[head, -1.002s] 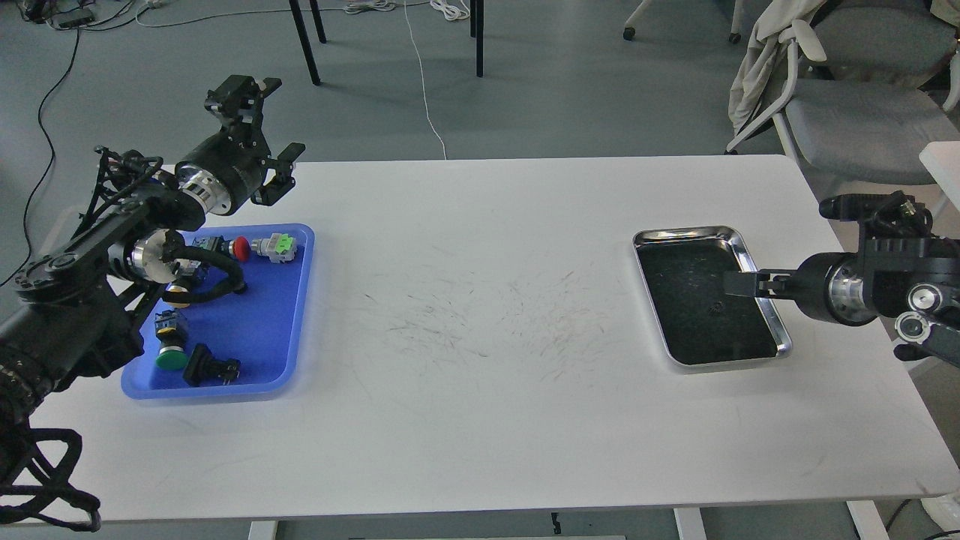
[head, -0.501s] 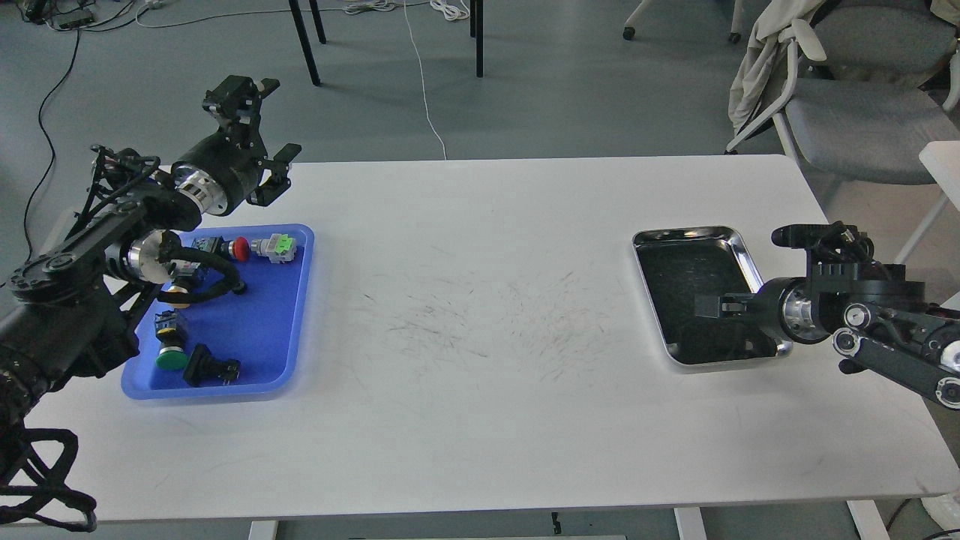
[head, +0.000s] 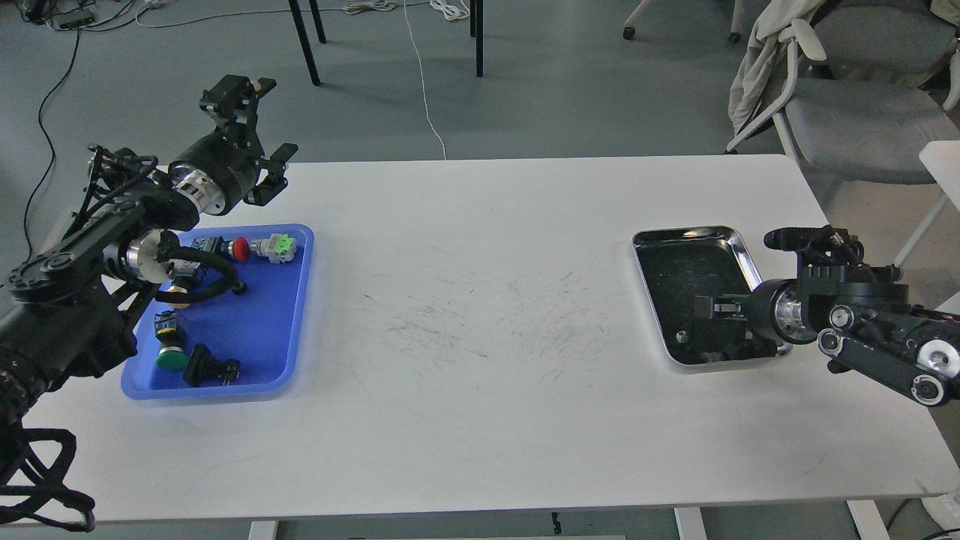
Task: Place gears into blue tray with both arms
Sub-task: 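Grasp another small black part in the metal tray with the right gripper, then lift and carry the black part toward the table center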
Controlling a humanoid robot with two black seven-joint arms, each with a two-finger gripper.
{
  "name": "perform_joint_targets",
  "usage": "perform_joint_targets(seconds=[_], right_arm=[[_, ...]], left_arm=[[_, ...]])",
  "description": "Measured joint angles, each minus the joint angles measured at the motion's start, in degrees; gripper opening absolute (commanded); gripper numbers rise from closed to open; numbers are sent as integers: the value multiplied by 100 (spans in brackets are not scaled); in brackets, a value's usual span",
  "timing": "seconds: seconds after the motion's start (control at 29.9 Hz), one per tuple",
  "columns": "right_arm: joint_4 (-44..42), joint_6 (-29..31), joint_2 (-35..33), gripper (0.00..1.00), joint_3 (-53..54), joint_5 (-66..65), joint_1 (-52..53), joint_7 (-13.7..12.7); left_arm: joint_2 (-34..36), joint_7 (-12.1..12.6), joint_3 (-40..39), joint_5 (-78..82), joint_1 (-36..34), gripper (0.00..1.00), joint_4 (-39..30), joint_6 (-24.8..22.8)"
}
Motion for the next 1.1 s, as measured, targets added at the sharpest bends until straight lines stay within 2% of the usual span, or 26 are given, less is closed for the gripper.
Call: perform_joint_targets(seconds=[0.07,0.3,0.4,0.57,0.87,1.1], right_arm=[[-2,-1,28,58,-58,-25,19,0],[-12,11,77,35,-104,-41,59,8],[-42,33,107,18,-108,-46,65,8],[-80,50,121,7,-117,-48,72,52],[-4,78,115,4,-121,-18,289,162],[780,112,-244,3,18,656,1271,119]], left_arm=[[7,0,0,0,-5,98,0,0],[14,0,-1,2,-6,98,-2,0],[14,0,-4,2,-6,98,-8,0],[17,1,-8,3,-6,98,-9,0],[27,7,-7,5,-38,98,-10,-3],[37,12,-4,152,-94,98,-9,-10]])
